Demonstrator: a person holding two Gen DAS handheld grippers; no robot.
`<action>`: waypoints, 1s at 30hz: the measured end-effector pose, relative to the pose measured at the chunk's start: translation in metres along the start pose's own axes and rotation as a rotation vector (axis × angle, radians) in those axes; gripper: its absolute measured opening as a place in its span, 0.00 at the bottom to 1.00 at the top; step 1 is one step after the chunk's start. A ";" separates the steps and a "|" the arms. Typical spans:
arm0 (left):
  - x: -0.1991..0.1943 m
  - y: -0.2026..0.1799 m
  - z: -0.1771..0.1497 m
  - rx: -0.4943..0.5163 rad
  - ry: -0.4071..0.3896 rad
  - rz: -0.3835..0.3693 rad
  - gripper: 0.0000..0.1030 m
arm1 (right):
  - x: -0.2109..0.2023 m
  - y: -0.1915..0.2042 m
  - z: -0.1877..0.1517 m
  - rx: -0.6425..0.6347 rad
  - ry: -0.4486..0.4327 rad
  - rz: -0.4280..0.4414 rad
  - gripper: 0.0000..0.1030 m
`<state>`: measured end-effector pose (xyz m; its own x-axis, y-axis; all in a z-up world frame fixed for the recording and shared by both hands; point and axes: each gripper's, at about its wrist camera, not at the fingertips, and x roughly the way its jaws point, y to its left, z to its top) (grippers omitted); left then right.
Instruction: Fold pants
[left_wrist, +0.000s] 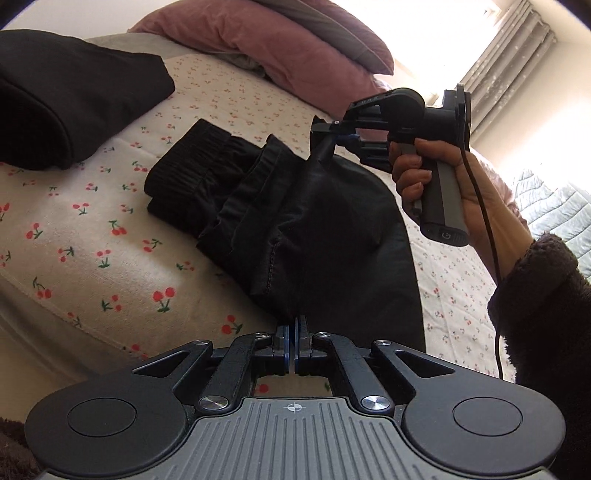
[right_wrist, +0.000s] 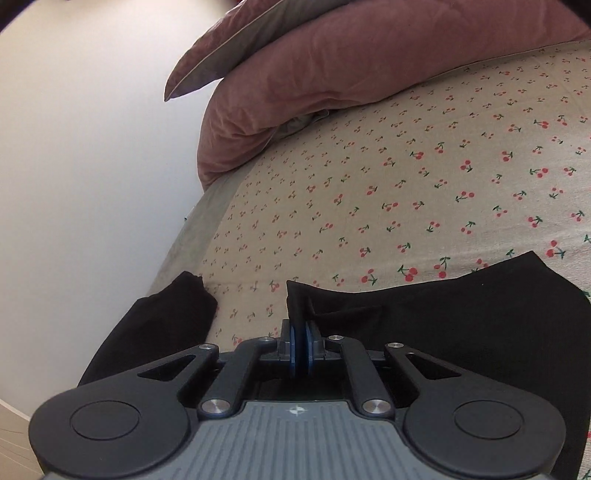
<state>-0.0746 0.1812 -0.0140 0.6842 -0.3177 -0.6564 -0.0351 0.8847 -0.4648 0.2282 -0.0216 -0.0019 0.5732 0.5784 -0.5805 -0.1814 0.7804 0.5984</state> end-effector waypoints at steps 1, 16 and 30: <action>0.002 0.001 0.000 0.015 0.030 0.007 0.06 | 0.004 0.000 -0.003 -0.002 0.013 -0.004 0.17; -0.018 -0.012 0.047 0.181 -0.035 0.010 0.59 | -0.074 -0.012 -0.021 -0.122 0.007 0.001 0.51; 0.086 -0.007 0.105 0.096 0.055 0.028 0.35 | -0.144 -0.073 -0.093 -0.093 0.023 -0.043 0.62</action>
<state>0.0610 0.1831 -0.0053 0.6426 -0.3088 -0.7012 0.0185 0.9212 -0.3888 0.0843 -0.1402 -0.0134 0.5640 0.5481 -0.6176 -0.2311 0.8228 0.5192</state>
